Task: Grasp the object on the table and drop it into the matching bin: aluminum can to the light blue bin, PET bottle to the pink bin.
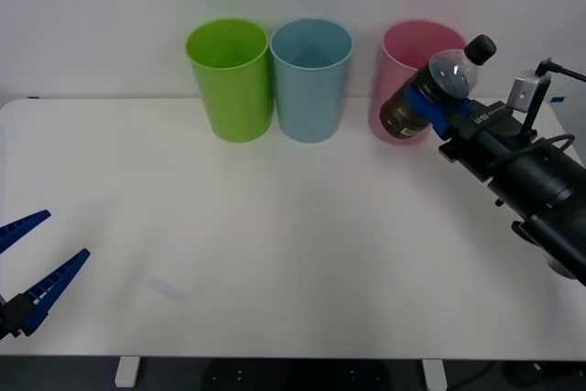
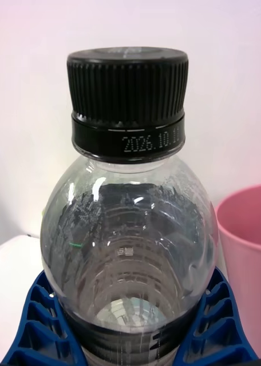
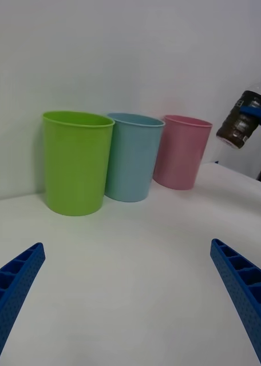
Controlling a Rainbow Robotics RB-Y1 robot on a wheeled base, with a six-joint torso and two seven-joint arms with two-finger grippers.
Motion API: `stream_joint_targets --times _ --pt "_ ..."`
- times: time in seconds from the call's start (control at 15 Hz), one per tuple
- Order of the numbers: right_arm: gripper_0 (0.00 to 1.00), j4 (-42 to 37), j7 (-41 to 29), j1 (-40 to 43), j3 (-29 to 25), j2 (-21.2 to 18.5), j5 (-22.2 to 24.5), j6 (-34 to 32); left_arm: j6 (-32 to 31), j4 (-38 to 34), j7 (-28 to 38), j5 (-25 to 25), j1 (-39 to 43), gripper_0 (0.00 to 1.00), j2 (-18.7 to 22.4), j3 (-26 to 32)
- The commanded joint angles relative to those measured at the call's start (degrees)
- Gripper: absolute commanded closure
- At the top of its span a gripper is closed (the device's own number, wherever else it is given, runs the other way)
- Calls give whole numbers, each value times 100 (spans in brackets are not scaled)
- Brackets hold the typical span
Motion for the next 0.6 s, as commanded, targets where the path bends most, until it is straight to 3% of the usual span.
stream_joint_targets --times 0.07,0.33,0.6 --pt "100 -96 -416 -160 -133 -102 69 12 0 0 0 0 0 0 0 0" --pt "100 -79 -759 -608 -150 -436 87 293 0 0 0 0 0 0 0 0" --pt "100 580 -759 -1250 -150 -734 95 293 0 0 0 0 0 0 0 0"
